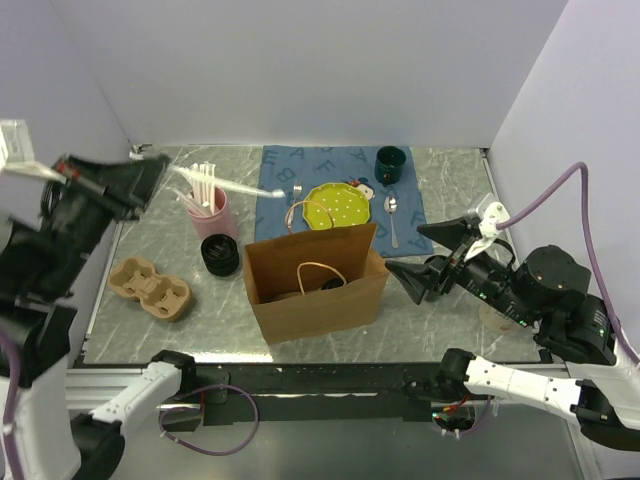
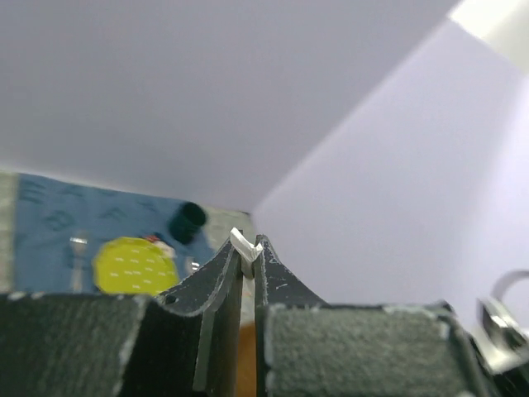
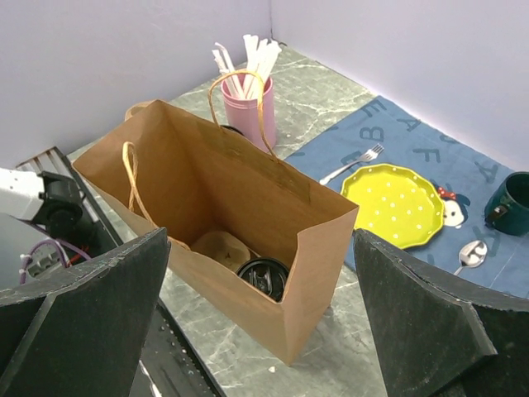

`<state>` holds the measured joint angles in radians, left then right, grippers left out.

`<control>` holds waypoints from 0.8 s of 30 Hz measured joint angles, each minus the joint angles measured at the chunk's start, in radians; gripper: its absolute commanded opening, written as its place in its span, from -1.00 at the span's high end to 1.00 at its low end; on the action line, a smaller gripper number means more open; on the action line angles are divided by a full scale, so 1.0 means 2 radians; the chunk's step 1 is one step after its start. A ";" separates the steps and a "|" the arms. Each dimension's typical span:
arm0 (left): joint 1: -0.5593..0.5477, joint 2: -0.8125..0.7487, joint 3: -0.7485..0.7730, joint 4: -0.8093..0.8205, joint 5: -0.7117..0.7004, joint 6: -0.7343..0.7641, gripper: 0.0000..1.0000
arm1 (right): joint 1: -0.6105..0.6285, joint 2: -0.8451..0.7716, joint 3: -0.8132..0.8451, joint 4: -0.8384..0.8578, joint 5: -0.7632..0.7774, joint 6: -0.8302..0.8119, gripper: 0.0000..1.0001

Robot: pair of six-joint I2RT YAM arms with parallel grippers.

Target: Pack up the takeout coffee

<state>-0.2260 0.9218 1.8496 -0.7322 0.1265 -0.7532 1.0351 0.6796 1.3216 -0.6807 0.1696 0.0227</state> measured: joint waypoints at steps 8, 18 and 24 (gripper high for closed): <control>0.000 -0.111 -0.127 0.042 0.092 -0.065 0.78 | 0.000 -0.016 0.000 -0.005 0.004 -0.001 -1.00; 0.000 -0.123 -0.254 0.043 0.129 -0.080 0.80 | 0.000 -0.016 0.002 -0.028 0.016 0.020 -1.00; 0.000 -0.121 -0.271 0.035 0.121 -0.047 0.15 | 0.000 -0.006 0.019 -0.056 0.026 0.063 -1.00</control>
<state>-0.2260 0.6800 1.3075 -0.6632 0.3683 -0.8474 1.0351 0.6685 1.3602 -0.7929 0.2214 0.1478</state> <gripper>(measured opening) 0.206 0.998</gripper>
